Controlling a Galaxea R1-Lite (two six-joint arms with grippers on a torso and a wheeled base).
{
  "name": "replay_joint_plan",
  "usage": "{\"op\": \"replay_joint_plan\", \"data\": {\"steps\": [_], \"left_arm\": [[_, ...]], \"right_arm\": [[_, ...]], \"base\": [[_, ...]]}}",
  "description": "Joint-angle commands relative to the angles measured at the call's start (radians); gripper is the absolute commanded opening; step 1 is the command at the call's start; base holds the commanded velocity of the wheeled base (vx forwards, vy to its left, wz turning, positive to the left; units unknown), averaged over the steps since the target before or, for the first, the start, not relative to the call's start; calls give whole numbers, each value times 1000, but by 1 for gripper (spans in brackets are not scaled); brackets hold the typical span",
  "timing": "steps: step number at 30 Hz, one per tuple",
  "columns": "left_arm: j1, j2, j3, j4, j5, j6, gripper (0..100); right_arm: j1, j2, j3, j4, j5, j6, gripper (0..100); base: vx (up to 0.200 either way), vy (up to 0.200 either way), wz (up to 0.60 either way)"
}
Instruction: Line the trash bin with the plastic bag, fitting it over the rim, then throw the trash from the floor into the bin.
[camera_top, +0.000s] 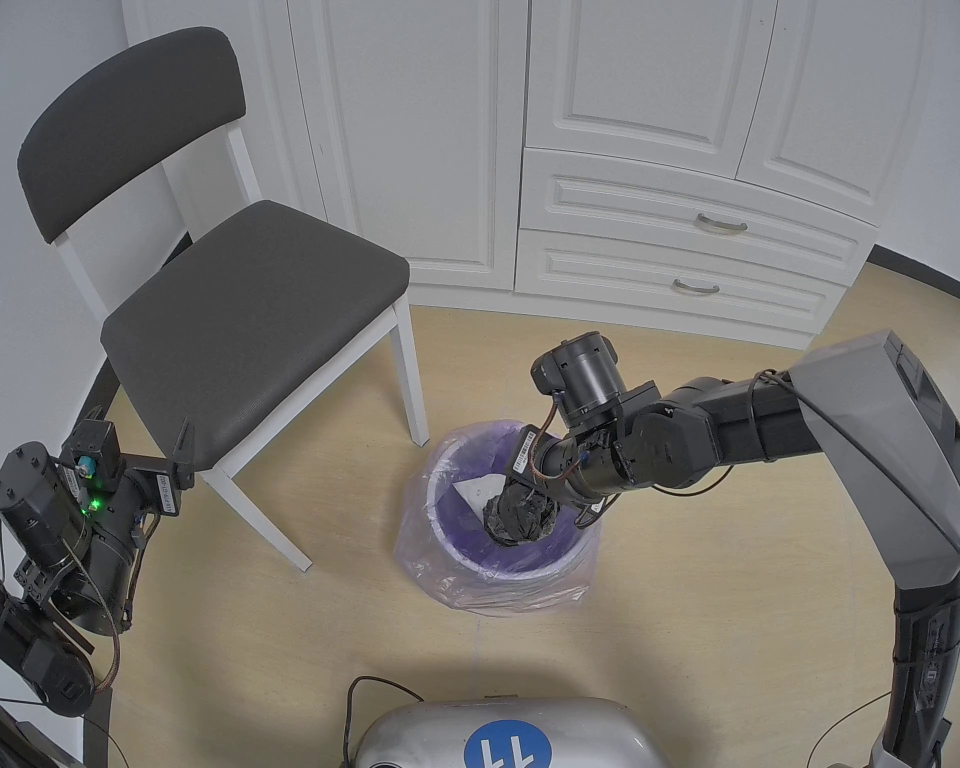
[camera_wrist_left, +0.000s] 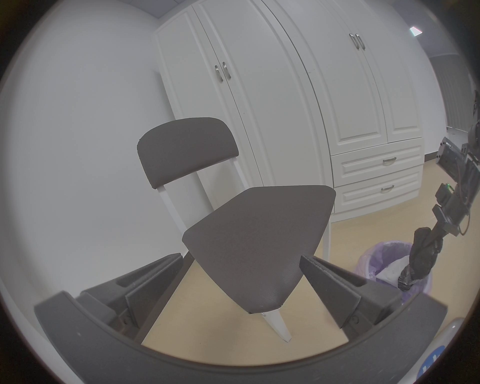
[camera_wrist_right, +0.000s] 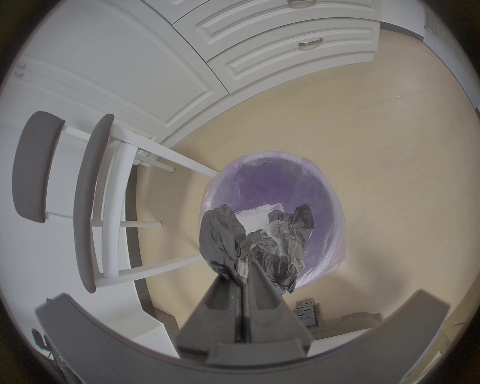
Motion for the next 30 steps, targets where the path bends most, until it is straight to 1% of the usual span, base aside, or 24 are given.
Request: {"op": "replay_joint_plan", "data": {"steps": [1, 3, 6, 7, 10, 16, 18, 19, 20, 21, 24, 25, 27, 29, 30], "left_arm": [[2, 3, 1, -1, 1, 0, 100], [2, 1, 1, -1, 1, 0, 100], [2, 1, 3, -1, 1, 0, 100], [2, -1, 3, -1, 1, 0, 100], [2, -2, 1, -1, 1, 0, 100], [0, 6, 6, -1, 1, -1, 100], [-3, 10, 9, -1, 1, -1, 100], [-3, 10, 9, -1, 1, -1, 100], [-2, 13, 7, -1, 1, -1, 100], [-2, 15, 7, -1, 2, -1, 100], [0, 27, 6, -1, 2, -4, 100], [0, 29, 4, -1, 2, -4, 100], [0, 33, 4, -1, 2, -6, 100], [0, 41, 4, -1, 2, -6, 100], [0, 44, 6, -1, 2, -6, 100]], "right_arm": [[0, 16, 0, 13, -1, -16, 0], [-6, 19, 7, 48, -6, -50, 0], [-11, 37, 0, 133, -19, -128, 0], [-14, 42, -4, 143, -21, -137, 0], [-18, 53, -20, 146, -21, -137, 0], [-27, 103, -128, 145, -19, -138, 0], [-30, 168, -220, 151, -21, -135, 0], [-30, 168, -220, 151, -21, -135, 0], [-30, 203, -270, 149, -22, -129, 0], [-30, 209, -277, 149, -22, -128, 0], [-30, 286, -367, 140, -52, -45, 0], [-30, 307, -367, 133, -67, -8, 0], [-34, 324, -367, 122, -79, 38, 0], [-44, 324, -367, 140, -76, 32, 0], [-47, 318, -367, 160, -76, -2, 0]], "base": [[0, 0, 0], [0, 0, 0], [0, 0, 0], [0, 0, 0], [0, 0, 0], [0, 0, 0], [0, 0, 0], [0, 0, 0], [0, 0, 0], [0, 0, 0], [0, 0, 0], [0, 0, 0], [0, 0, 0], [0, 0, 0], [0, 0, 0]]}}
